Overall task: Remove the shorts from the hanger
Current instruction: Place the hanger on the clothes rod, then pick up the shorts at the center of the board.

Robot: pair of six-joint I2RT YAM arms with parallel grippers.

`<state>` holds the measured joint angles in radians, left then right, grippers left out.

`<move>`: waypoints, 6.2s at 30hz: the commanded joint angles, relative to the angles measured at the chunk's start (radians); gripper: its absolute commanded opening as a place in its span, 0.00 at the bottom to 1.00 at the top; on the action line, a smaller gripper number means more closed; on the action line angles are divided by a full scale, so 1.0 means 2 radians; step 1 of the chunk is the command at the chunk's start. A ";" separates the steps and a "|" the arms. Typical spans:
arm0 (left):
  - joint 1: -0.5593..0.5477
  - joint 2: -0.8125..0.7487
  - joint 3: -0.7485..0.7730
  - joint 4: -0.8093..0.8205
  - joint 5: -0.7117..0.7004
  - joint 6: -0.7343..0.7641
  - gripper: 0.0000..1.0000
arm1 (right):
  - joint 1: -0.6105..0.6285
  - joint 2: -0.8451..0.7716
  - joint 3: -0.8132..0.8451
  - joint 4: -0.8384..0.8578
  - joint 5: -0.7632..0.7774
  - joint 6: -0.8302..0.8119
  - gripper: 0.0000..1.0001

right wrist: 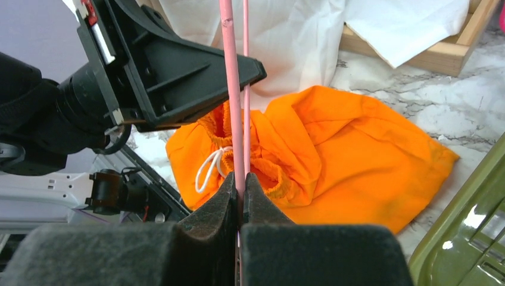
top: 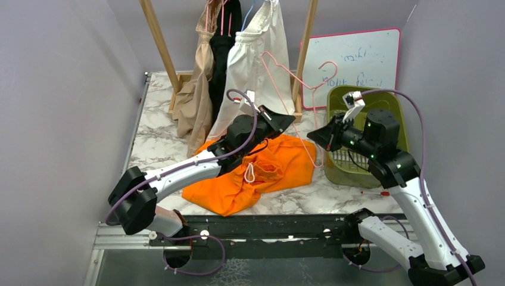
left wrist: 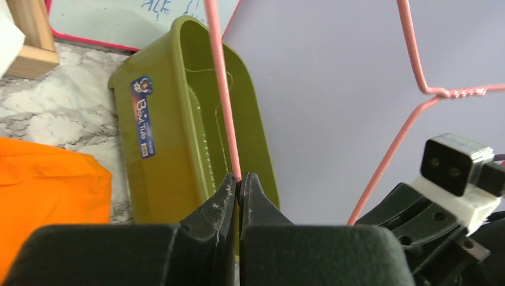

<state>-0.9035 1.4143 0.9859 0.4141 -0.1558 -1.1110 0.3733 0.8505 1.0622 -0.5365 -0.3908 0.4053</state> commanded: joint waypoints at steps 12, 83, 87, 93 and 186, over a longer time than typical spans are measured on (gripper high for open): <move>-0.005 0.034 -0.054 0.134 0.026 -0.133 0.00 | 0.001 -0.053 -0.035 0.016 0.003 0.008 0.47; -0.025 -0.337 -0.113 -0.386 -0.211 0.271 0.99 | 0.001 0.258 0.409 -0.174 0.221 -0.109 0.01; -0.025 -0.356 -0.128 -0.394 -0.202 0.256 0.99 | 0.001 0.280 0.443 -0.173 0.236 -0.113 0.01; -0.025 -0.381 -0.134 -0.398 -0.202 0.248 0.99 | 0.001 0.336 0.518 -0.204 0.243 -0.124 0.01; 0.239 -0.354 -0.141 -0.435 -0.182 0.347 0.99 | 0.226 0.249 -0.091 0.286 0.071 -0.223 0.99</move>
<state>-0.4290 0.7979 0.7143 -0.4931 -0.4290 -0.4252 0.8169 1.2758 0.8223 -0.0761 -0.4007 -0.0170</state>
